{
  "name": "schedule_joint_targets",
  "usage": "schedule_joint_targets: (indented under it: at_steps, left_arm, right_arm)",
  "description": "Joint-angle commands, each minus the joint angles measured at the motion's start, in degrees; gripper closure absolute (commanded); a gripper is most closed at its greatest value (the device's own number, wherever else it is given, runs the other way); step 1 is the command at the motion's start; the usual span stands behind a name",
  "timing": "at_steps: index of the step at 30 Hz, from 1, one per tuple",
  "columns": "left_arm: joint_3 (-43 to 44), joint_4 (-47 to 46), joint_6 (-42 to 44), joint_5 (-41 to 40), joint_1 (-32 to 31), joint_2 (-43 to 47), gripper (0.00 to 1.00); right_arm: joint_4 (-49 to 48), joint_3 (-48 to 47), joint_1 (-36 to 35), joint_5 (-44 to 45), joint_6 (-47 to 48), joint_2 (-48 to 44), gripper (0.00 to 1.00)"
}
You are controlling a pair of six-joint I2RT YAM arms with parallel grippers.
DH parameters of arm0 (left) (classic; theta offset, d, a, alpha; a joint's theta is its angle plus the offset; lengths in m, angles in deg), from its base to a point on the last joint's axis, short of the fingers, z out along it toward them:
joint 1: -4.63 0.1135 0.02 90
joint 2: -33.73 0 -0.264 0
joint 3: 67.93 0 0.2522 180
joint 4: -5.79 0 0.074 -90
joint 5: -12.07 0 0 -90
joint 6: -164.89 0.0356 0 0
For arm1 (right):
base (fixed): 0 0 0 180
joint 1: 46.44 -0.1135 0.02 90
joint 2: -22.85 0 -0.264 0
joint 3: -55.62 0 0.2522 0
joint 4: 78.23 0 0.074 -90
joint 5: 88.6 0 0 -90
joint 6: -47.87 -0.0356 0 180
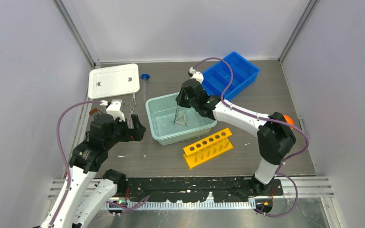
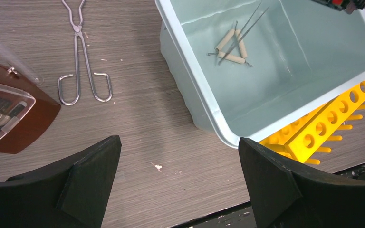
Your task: Organize the chemistry lab equipment
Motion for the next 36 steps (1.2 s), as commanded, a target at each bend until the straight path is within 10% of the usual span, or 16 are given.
schedule_joint_targets:
  at_steps: [1,16,26,36]
  left_arm:
    - [0.1,-0.7,0.4,-2.2,-0.1,-0.6,0.02]
    - [1.6,-1.7,3.2,-9.5,-0.1,-6.2,0.02]
    - [15.2,0.2,5.7,-16.8,-0.1,-23.7,0.02]
    - [33.9,1.4,9.5,-14.4,4.8,-45.3,0.02]
  right_arm:
    - [2.2,-3.7,-0.3,4.1,0.0,-2.0,0.78]
    - [11.5,9.8,-1.7,11.2,6.9,-29.9,0.70]
    - [15.1,20.4,-1.7,6.3,4.6,-46.2,0.69]
    - [15.7,24.4,-1.7,2.4,5.4,-56.6,0.44]
